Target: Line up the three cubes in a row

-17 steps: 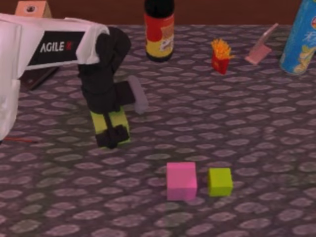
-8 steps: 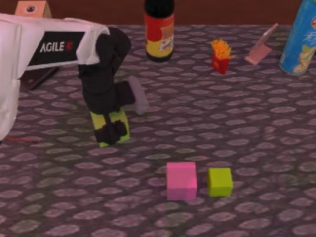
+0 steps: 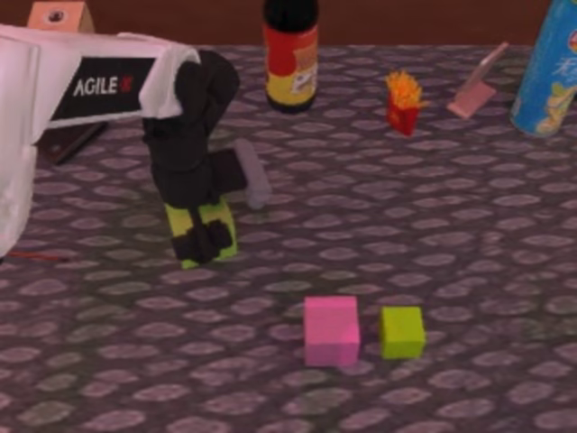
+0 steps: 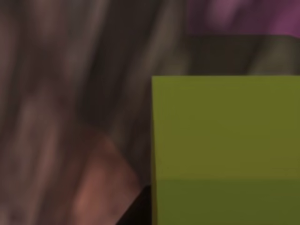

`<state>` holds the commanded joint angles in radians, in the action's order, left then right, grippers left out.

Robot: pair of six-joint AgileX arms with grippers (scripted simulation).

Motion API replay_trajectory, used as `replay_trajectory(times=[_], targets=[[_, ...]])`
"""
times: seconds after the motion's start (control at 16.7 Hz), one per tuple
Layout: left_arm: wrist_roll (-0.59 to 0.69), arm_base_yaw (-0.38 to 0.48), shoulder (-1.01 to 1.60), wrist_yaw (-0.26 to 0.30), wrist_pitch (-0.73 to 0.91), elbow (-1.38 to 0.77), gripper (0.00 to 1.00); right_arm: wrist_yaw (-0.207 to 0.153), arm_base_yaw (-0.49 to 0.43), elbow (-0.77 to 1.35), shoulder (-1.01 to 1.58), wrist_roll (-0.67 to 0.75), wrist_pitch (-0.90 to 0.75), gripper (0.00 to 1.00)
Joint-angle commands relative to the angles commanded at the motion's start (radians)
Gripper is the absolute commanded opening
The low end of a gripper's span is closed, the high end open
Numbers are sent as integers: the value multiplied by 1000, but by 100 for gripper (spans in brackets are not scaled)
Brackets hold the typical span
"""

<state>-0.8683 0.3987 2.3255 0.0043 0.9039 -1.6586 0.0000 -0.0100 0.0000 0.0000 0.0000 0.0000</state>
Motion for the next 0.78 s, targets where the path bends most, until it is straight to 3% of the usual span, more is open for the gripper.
replay_trajectory(times=[0.36, 0.78], targets=[[1, -2, -14, 3, 23, -13, 0, 0, 0, 0, 0, 0, 0, 100], [3, -19, -93, 2, 232, -140, 0, 0, 0, 0, 0, 0, 0, 100]])
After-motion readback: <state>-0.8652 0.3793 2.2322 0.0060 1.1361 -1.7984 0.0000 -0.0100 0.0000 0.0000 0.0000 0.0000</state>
